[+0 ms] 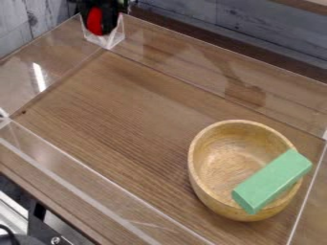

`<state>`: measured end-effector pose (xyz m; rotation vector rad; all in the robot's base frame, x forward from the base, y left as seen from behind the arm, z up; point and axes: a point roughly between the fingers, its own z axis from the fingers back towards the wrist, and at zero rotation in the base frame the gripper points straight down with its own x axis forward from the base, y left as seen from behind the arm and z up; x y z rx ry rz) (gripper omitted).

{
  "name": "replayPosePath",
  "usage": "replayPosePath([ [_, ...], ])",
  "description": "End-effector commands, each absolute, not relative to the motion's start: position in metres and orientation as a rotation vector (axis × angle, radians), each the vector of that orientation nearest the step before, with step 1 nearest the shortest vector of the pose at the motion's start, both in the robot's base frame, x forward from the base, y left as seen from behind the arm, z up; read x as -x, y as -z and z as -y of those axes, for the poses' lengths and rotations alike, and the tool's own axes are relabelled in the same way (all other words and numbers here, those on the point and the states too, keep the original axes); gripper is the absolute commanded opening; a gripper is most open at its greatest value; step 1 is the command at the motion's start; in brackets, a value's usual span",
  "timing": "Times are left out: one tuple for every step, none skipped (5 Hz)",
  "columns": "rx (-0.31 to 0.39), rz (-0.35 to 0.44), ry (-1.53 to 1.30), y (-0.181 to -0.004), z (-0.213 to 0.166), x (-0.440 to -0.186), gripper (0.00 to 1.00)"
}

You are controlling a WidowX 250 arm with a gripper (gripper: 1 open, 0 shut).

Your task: Move the red object to the left side of the table

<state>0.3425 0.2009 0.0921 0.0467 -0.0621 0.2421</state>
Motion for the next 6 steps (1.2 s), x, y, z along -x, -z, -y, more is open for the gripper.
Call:
replayPosePath([
  [-0.091, 0.124, -0.259, -0.106, -0.216, -0.351, 0.00],
  [-0.096, 0.111, -0.273, -0.096, -0.217, -0.353, 0.00],
  [-0.099, 0.099, -0.280, -0.087, -0.215, -0.356, 0.00],
  [-0.099, 0.087, -0.286, -0.079, -0.213, -0.358, 0.00],
  [-0.095, 0.075, -0.287, -0.074, -0.214, -0.360, 0.00],
  [-0.089, 0.064, -0.284, -0.071, -0.212, -0.360, 1.00],
])
